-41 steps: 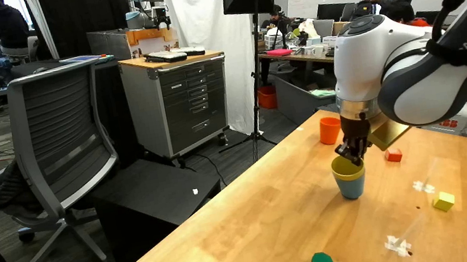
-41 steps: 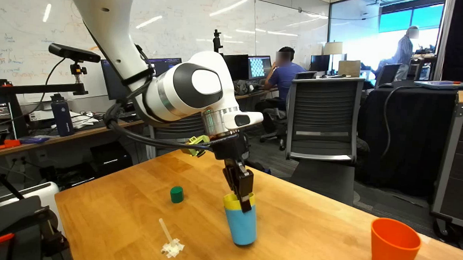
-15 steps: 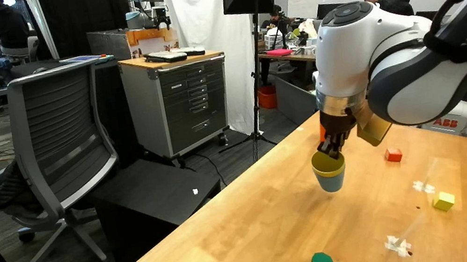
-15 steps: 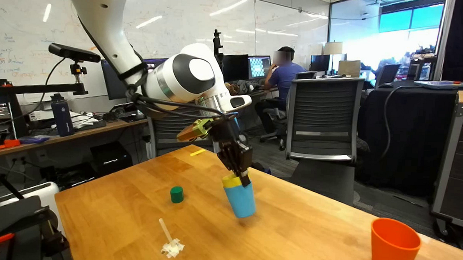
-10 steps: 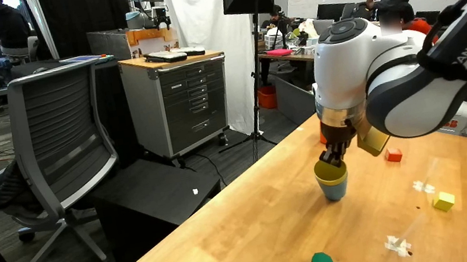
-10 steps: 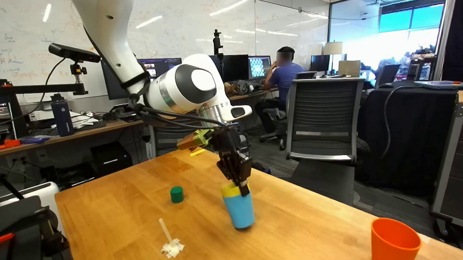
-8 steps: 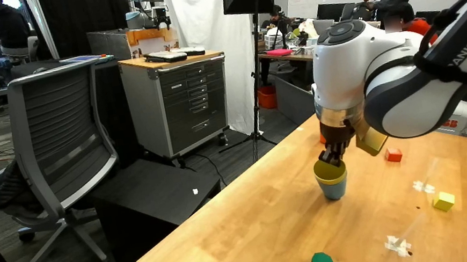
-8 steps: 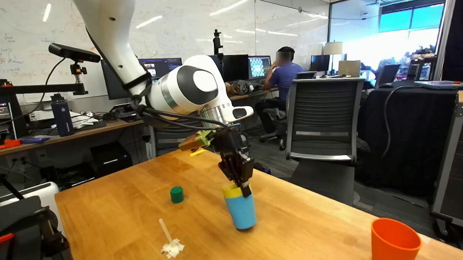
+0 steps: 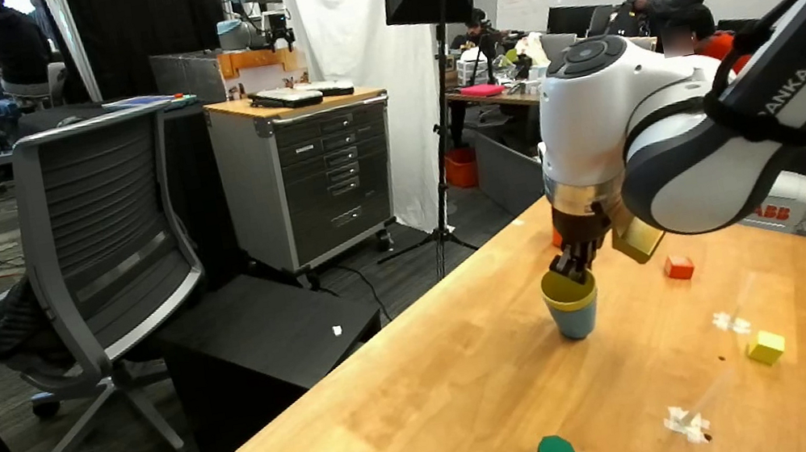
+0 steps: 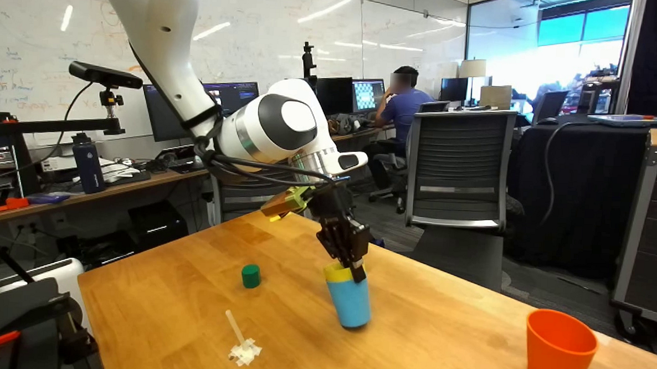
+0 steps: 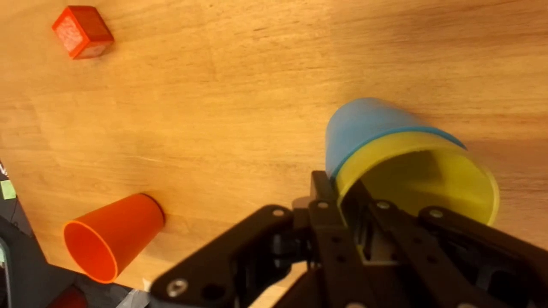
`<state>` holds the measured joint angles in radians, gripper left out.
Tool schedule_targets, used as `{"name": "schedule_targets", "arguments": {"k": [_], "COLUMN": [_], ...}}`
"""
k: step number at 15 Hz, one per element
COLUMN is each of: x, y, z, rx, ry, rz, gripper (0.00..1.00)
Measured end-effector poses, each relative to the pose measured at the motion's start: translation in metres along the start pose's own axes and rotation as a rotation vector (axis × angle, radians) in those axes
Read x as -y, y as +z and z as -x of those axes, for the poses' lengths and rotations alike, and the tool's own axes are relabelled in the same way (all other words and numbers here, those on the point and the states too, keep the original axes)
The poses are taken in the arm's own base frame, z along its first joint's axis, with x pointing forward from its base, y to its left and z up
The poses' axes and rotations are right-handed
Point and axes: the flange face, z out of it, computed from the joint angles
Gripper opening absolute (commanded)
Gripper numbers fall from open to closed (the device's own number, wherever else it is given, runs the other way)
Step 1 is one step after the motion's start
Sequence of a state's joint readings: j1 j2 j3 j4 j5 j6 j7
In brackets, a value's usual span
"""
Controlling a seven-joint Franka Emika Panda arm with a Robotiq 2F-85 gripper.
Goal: Put the yellow cup in the blue cup then pick the orange cup and put it in the yellow cup
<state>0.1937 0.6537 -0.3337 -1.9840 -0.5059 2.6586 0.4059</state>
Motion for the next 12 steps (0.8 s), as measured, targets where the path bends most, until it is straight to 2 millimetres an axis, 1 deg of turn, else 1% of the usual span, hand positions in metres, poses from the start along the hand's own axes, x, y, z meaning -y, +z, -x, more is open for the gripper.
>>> {"name": "schedule_targets", "arguments": {"k": [5, 7, 8, 12], "x": [-0.006, -0.008, -0.008, -0.009], "y": [0.011, 0.013, 0.014, 0.014], "z": [0.004, 0.005, 0.005, 0.005], "rx": [0.018, 0.023, 0.024, 0.023], "ry": [0.007, 0.01, 0.011, 0.011], "rz": [0.003, 0.003, 0.003, 0.003], "gripper": [0.87, 0.99, 1.0, 1.0]}}
